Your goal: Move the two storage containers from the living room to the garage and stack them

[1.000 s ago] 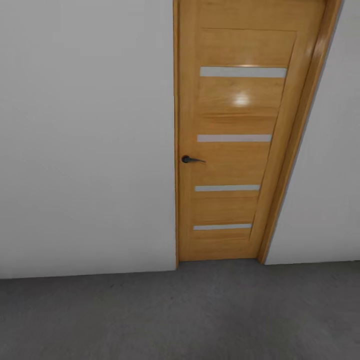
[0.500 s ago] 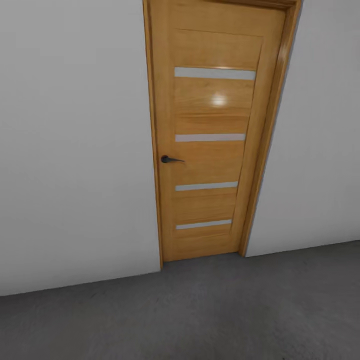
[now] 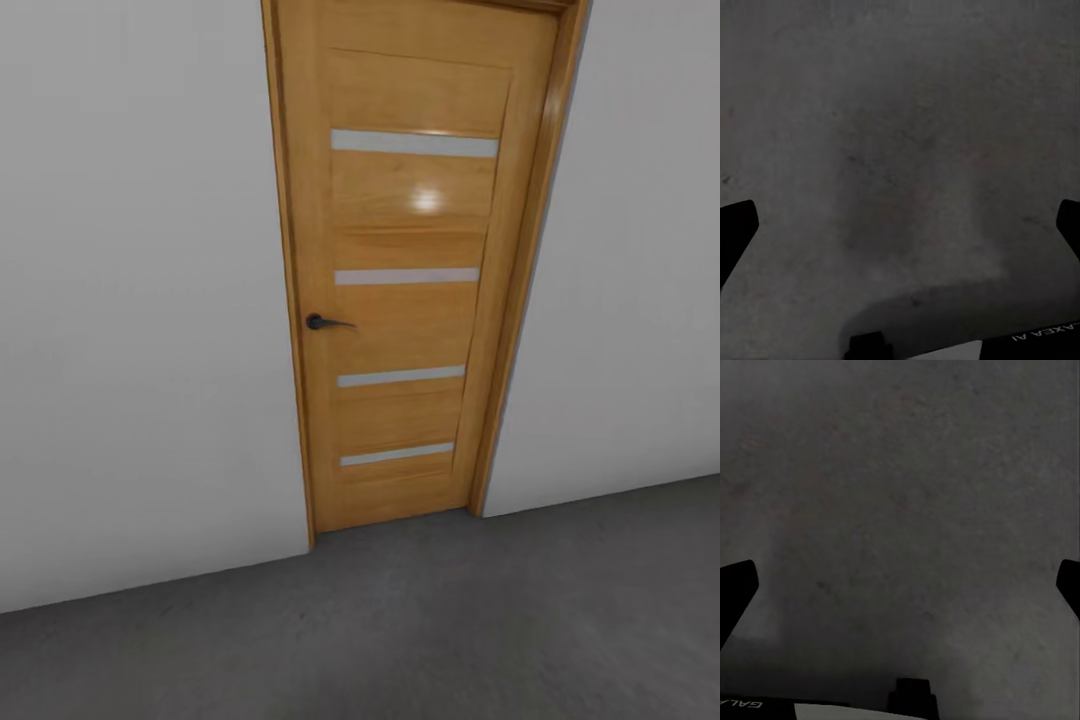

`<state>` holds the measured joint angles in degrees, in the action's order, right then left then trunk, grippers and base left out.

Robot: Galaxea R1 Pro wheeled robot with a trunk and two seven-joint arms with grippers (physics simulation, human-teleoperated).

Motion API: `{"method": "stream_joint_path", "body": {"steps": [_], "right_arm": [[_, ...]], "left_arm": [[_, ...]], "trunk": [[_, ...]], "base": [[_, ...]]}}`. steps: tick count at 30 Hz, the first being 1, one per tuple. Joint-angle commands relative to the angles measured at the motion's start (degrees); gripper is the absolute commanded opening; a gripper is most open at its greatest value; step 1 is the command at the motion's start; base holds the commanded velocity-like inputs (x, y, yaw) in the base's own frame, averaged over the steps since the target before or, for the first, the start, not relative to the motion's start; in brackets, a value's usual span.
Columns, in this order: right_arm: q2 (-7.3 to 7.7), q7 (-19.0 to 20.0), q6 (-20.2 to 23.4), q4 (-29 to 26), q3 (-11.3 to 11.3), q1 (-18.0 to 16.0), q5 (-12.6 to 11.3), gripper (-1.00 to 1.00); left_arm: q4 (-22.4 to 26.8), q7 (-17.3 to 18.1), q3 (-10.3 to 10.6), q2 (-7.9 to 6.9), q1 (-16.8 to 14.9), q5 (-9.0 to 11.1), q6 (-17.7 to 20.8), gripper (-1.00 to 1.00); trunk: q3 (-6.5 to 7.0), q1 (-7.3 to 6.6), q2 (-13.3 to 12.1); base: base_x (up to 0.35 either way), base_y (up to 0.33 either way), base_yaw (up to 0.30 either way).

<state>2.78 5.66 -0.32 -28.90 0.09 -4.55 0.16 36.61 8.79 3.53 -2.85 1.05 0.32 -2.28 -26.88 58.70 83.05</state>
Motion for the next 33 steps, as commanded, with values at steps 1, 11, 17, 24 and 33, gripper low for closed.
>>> {"method": "stream_joint_path", "body": {"steps": [1, 11, 17, 24, 33], "right_arm": [[0.02, 0.2, 0.0, 0.0, 0.0, 0.0, 0.0, 1.00], [0.03, 0.1, 0.0, 0.0, 0.0, 0.0, 0.0, 1.00], [0.03, 0.1, -0.1, 0.0, -0.1, 0.0, 0.0, 1.00], [0.03, 0.1, -0.1, 0.0, -0.1, 0.0, 0.0, 1.00], [0.03, 0.1, -0.1, 0.0, -0.1, 0.1, 0.0, 1.00]], "left_arm": [[0.1, 0.0, 0.2, -0.05, 0.0, 0.0, -0.1, 1.00], [0.0, 0.0, 0.2, -0.05, 0.0, 0.0, -0.2, 1.00], [0.1, 0.0, 0.1, -0.05, 0.0, 0.0, -0.2, 1.00], [0.1, 0.0, 0.1, -0.05, 0.0, 0.0, -0.2, 1.00], [0.0, 0.0, 0.2, -0.05, 0.0, 0.0, -0.2, 1.00]], "trunk": [[-0.05, 0.03, 0.0], [-0.05, 0.03, 0.0], [-0.05, 0.03, 0.0], [-0.05, 0.03, 0.0], [-0.05, 0.03, 0.0]], "base": [[0.266, -0.070, -0.005], [0.270, -0.152, -0.001], [0.135, -0.101, 0.000], [0.033, -0.023, 0.000], [0.149, -0.121, 0.000]]}}
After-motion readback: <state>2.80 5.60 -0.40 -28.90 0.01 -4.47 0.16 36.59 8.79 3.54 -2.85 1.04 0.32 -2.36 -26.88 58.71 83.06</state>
